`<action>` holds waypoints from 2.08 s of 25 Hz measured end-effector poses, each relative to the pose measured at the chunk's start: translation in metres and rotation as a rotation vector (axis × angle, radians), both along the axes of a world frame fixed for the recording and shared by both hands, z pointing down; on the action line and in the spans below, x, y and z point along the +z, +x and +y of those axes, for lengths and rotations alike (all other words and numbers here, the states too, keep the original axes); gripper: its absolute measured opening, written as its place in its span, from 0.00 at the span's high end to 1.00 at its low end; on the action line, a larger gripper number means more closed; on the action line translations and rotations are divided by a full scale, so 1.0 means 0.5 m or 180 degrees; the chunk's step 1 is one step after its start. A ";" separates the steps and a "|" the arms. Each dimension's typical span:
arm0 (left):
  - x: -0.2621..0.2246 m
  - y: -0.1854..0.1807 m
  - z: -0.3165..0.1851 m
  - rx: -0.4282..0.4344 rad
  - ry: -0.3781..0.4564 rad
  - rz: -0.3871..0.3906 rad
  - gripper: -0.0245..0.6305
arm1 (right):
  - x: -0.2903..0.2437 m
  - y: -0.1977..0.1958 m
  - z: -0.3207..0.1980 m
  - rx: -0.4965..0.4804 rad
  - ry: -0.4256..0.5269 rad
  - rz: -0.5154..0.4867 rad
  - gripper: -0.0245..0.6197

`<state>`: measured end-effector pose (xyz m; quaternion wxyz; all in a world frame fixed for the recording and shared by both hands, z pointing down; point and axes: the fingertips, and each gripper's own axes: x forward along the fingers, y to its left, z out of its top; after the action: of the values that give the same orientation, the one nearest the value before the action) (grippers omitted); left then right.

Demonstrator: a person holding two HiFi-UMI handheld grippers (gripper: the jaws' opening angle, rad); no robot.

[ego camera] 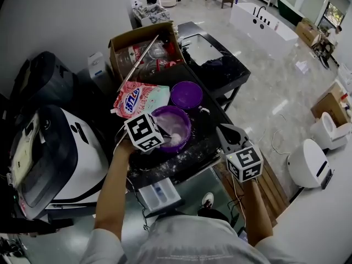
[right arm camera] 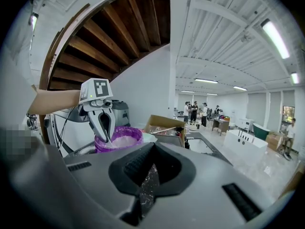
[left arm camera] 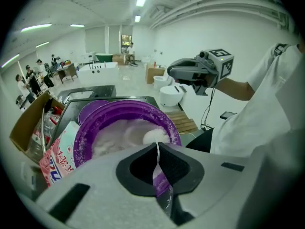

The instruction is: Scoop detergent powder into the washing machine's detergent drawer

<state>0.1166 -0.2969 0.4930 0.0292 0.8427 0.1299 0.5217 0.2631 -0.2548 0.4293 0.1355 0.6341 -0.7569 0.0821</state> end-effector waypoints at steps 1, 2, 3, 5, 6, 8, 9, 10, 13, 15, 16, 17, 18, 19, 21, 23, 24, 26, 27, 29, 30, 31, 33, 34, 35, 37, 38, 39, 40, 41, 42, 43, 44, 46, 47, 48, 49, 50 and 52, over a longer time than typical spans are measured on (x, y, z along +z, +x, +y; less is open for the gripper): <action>-0.002 -0.003 -0.001 -0.0056 -0.0037 0.0020 0.94 | 0.000 -0.001 -0.001 -0.0008 -0.0002 0.0001 0.95; -0.004 -0.006 -0.003 -0.0116 -0.0074 0.0045 0.94 | 0.000 -0.004 -0.002 -0.0017 -0.0005 0.0002 0.95; -0.007 -0.009 -0.005 -0.0178 -0.0113 0.0077 0.94 | 0.001 -0.007 -0.004 -0.0028 -0.0007 0.0002 0.95; -0.012 -0.015 -0.010 -0.0308 -0.0183 0.0162 0.94 | 0.001 -0.014 -0.007 -0.0054 -0.0006 0.0004 0.95; -0.015 -0.017 -0.013 -0.0375 -0.0202 0.0208 0.94 | 0.001 -0.017 -0.009 -0.0068 -0.0005 0.0006 0.95; -0.022 -0.022 -0.020 -0.0511 -0.0216 0.0310 0.94 | 0.000 -0.023 -0.013 -0.0101 -0.0001 0.0008 0.95; -0.027 -0.024 -0.024 -0.0583 -0.0228 0.0374 0.94 | -0.001 -0.026 -0.014 -0.0117 0.0002 0.0009 0.95; -0.032 -0.025 -0.028 -0.0654 -0.0250 0.0448 0.94 | -0.001 -0.029 -0.016 -0.0132 0.0005 0.0010 0.95; -0.048 -0.029 -0.036 -0.0853 -0.0357 0.0708 0.94 | -0.002 -0.038 -0.022 -0.0169 0.0013 0.0009 0.95; -0.054 -0.033 -0.040 -0.0997 -0.0448 0.0875 0.94 | -0.002 -0.045 -0.026 -0.0196 0.0020 0.0011 0.95; -0.055 -0.036 -0.043 -0.1078 -0.0480 0.0948 0.94 | -0.003 -0.049 -0.029 -0.0210 0.0022 0.0012 0.95; -0.056 -0.040 -0.046 -0.1162 -0.0501 0.1018 0.94 | -0.004 -0.052 -0.031 -0.0226 0.0026 0.0013 0.95; -0.057 -0.043 -0.050 -0.1247 -0.0518 0.1088 0.94 | -0.005 -0.056 -0.033 -0.0242 0.0030 0.0014 0.95; -0.059 -0.047 -0.054 -0.1335 -0.0536 0.1165 0.94 | -0.005 -0.059 -0.035 -0.0258 0.0034 0.0015 0.95; -0.066 -0.053 -0.066 -0.1525 -0.0556 0.1357 0.94 | -0.006 -0.065 -0.039 -0.0280 0.0041 0.0020 0.95; -0.078 -0.058 -0.081 -0.1731 -0.0564 0.1605 0.94 | -0.009 -0.073 -0.042 -0.0297 0.0053 0.0027 0.95; -0.084 -0.062 -0.087 -0.1845 -0.0604 0.1741 0.94 | -0.012 -0.077 -0.044 -0.0309 0.0061 0.0033 0.95; -0.095 -0.068 -0.097 -0.2090 -0.0723 0.1995 0.94 | -0.018 -0.086 -0.047 -0.0334 0.0079 0.0042 0.95; -0.098 -0.073 -0.103 -0.2216 -0.0764 0.2106 0.94 | -0.021 -0.089 -0.048 -0.0343 0.0089 0.0044 0.95; -0.099 -0.083 -0.113 -0.2485 -0.0838 0.2318 0.94 | -0.025 -0.095 -0.050 -0.0357 0.0116 0.0047 0.95; -0.099 -0.089 -0.117 -0.2618 -0.0914 0.2427 0.94 | -0.028 -0.098 -0.051 -0.0366 0.0133 0.0049 0.95; -0.099 -0.093 -0.119 -0.2743 -0.1017 0.2537 0.94 | -0.031 -0.100 -0.052 -0.0376 0.0148 0.0052 0.95; -0.102 -0.103 -0.119 -0.2970 -0.1244 0.2746 0.94 | -0.038 -0.107 -0.055 -0.0387 0.0178 0.0048 0.95; -0.104 -0.109 -0.118 -0.3072 -0.1357 0.2847 0.94 | -0.041 -0.111 -0.056 -0.0385 0.0188 0.0038 0.95; -0.107 -0.115 -0.116 -0.3166 -0.1466 0.2949 0.94 | -0.043 -0.114 -0.057 -0.0378 0.0196 0.0024 0.95; -0.114 -0.131 -0.115 -0.3327 -0.1614 0.3128 0.94 | -0.047 -0.120 -0.058 -0.0366 0.0207 0.0007 0.95; -0.118 -0.140 -0.115 -0.3393 -0.1642 0.3193 0.94 | -0.048 -0.122 -0.058 -0.0367 0.0214 0.0005 0.95; -0.123 -0.149 -0.114 -0.3449 -0.1658 0.3253 0.94 | -0.051 -0.125 -0.056 -0.0376 0.0221 0.0000 0.95; -0.131 -0.158 -0.112 -0.3497 -0.1689 0.3321 0.94 | -0.054 -0.128 -0.055 -0.0390 0.0230 -0.0017 0.95; -0.142 -0.166 -0.109 -0.3540 -0.1762 0.3414 0.94 | -0.057 -0.131 -0.054 -0.0407 0.0239 -0.0052 0.95; -0.157 -0.173 -0.104 -0.3577 -0.1890 0.3541 0.94 | -0.060 -0.134 -0.053 -0.0427 0.0245 -0.0102 0.95; -0.176 -0.179 -0.098 -0.3601 -0.2034 0.3685 0.94 | -0.063 -0.138 -0.053 -0.0449 0.0248 -0.0150 0.95; -0.194 -0.187 -0.092 -0.3608 -0.2125 0.3814 0.94 | -0.065 -0.142 -0.052 -0.0476 0.0251 -0.0180 0.95; -0.224 -0.208 -0.080 -0.3609 -0.2115 0.3983 0.94 | -0.071 -0.153 -0.050 -0.0549 0.0271 -0.0185 0.95; -0.236 -0.220 -0.072 -0.3617 -0.2071 0.4038 0.94 | -0.075 -0.159 -0.048 -0.0600 0.0293 -0.0179 0.95; -0.245 -0.231 -0.063 -0.3636 -0.2017 0.4076 0.94 | -0.079 -0.165 -0.046 -0.0663 0.0321 -0.0174 0.95; -0.250 -0.243 -0.053 -0.3670 -0.1944 0.4097 0.94 | -0.085 -0.173 -0.043 -0.0743 0.0354 -0.0165 0.95; -0.254 -0.258 -0.045 -0.3712 -0.1848 0.4106 0.94 | -0.091 -0.183 -0.042 -0.0835 0.0392 -0.0146 0.95; -0.265 -0.287 -0.030 -0.3798 -0.1651 0.4151 0.94 | -0.106 -0.205 -0.041 -0.1029 0.0478 -0.0094 0.95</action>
<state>-0.0269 -0.3120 0.3604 0.4024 0.8643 -0.2226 -0.2036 0.1607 -0.2752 0.3765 0.0881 0.5111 -0.8549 0.0118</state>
